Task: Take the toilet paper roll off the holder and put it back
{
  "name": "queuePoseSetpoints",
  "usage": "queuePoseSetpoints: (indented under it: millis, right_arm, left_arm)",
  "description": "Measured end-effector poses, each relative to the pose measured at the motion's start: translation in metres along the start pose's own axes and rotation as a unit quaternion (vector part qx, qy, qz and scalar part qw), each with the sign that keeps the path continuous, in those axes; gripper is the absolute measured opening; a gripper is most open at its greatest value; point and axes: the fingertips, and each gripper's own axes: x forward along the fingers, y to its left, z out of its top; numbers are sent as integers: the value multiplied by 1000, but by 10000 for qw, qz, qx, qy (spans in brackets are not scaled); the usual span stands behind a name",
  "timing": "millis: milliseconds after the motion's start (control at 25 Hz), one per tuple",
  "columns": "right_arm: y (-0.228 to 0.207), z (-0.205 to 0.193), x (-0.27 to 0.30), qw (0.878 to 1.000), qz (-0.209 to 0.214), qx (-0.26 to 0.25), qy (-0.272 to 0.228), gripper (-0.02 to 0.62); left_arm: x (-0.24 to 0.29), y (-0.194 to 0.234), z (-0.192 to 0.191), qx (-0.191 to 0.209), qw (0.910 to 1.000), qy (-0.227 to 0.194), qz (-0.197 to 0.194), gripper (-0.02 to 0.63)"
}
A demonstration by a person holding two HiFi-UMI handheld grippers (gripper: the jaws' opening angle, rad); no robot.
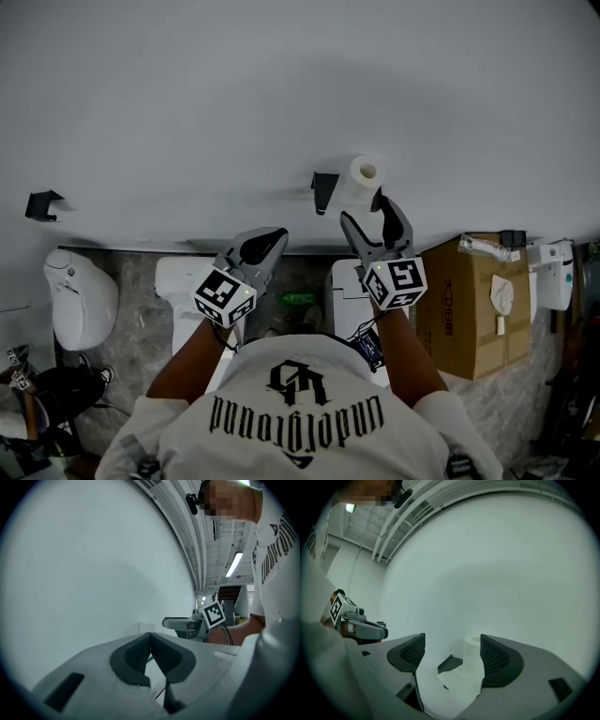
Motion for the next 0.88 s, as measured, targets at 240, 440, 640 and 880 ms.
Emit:
queuePoseSetpoints:
  millis: [240,440,640,880]
  right_arm:
    - [37,3,-19,9999,73,-116,-36,267]
    - [61,8,-37,9997,-25,-216,-103,178]
    - [83,-1,-53,9996,6,-252,101,50]
    - [108,-10,-66,9987,336,-247,279,14]
  left_arm:
    - [-29,-7,2,48,9999,-47,-133,14]
    - [-48,-15,2,49,9996,-77,-285,14]
    - [-57,-21,-1,11,9989,-135,-443,14]
    - [-60,-31,-3,-25,9983,-163,-554,14]
